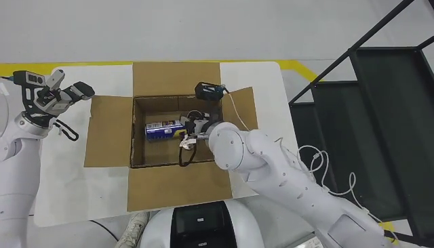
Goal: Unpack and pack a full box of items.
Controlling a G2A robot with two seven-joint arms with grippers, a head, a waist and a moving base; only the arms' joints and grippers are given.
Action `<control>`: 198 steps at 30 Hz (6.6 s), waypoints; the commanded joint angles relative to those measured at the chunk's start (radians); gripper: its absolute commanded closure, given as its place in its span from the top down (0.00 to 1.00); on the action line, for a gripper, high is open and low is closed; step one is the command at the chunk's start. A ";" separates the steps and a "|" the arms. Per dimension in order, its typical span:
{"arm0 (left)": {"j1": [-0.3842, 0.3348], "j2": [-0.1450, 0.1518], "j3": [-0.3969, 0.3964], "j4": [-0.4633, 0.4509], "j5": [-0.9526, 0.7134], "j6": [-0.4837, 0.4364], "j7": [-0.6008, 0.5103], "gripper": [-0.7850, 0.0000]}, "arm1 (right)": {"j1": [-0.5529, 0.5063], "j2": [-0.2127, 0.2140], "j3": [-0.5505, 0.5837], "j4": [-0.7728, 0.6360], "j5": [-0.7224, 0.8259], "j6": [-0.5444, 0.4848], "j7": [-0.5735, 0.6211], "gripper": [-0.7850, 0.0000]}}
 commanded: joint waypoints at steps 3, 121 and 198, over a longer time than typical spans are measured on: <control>0.000 0.000 0.000 0.000 0.000 0.000 0.000 1.00 | -0.075 0.042 0.077 -0.098 -0.010 -0.029 0.029 0.00; 0.000 0.000 0.000 0.000 0.000 0.000 0.000 1.00 | -0.157 0.155 0.651 0.152 0.267 0.076 -0.212 1.00; 0.000 0.000 0.000 0.000 0.000 0.000 0.000 1.00 | 0.297 -0.238 -0.207 0.592 1.129 0.092 -0.700 1.00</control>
